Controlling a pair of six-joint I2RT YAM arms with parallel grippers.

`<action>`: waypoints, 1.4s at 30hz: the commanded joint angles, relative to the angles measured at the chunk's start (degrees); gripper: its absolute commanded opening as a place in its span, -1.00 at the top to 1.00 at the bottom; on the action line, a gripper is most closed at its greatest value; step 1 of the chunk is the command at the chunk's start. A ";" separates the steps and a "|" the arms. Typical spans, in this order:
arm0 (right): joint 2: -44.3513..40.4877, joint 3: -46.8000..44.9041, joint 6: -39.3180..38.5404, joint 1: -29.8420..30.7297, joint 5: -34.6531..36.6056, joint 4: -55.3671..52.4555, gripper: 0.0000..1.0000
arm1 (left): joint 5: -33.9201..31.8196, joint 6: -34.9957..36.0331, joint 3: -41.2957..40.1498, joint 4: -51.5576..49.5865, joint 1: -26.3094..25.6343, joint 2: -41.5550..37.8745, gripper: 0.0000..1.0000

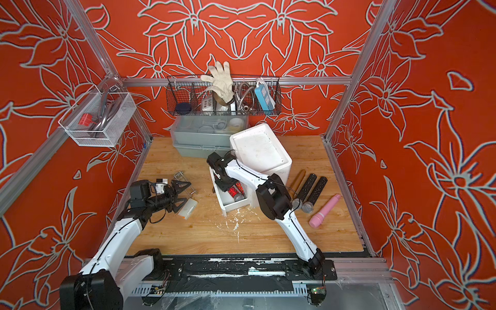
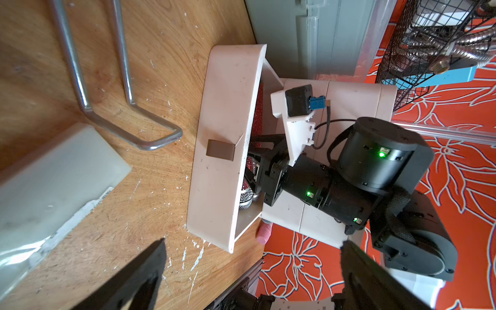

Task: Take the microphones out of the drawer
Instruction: Pick up the microphone from the drawer, then place the microphone at the center of the board.

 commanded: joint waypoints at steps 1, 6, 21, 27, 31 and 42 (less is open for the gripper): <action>3.66 0.11 -0.63 0.27 -1.83 -1.04 0.33 | 0.87 0.44 0.60 1.00 0.34 0.20 -1.00; 2.89 1.32 0.29 0.26 -1.43 -1.49 0.98 | 0.69 0.61 0.40 1.01 0.31 0.10 -1.00; -4.38 9.36 4.20 -0.42 -3.32 -6.95 1.00 | 0.60 0.44 0.41 1.23 0.31 0.05 -1.00; -6.29 9.23 4.38 -0.49 -2.98 -8.00 1.00 | 0.52 0.63 0.47 1.24 0.31 0.01 -1.00; -7.56 9.06 4.62 -0.52 -3.89 -7.93 1.00 | 0.25 0.80 0.42 1.53 0.32 0.30 -1.00; -8.41 15.04 8.75 -0.35 -11.50 -5.86 1.00 | -3.68 3.78 0.35 -1.19 1.77 1.18 -1.00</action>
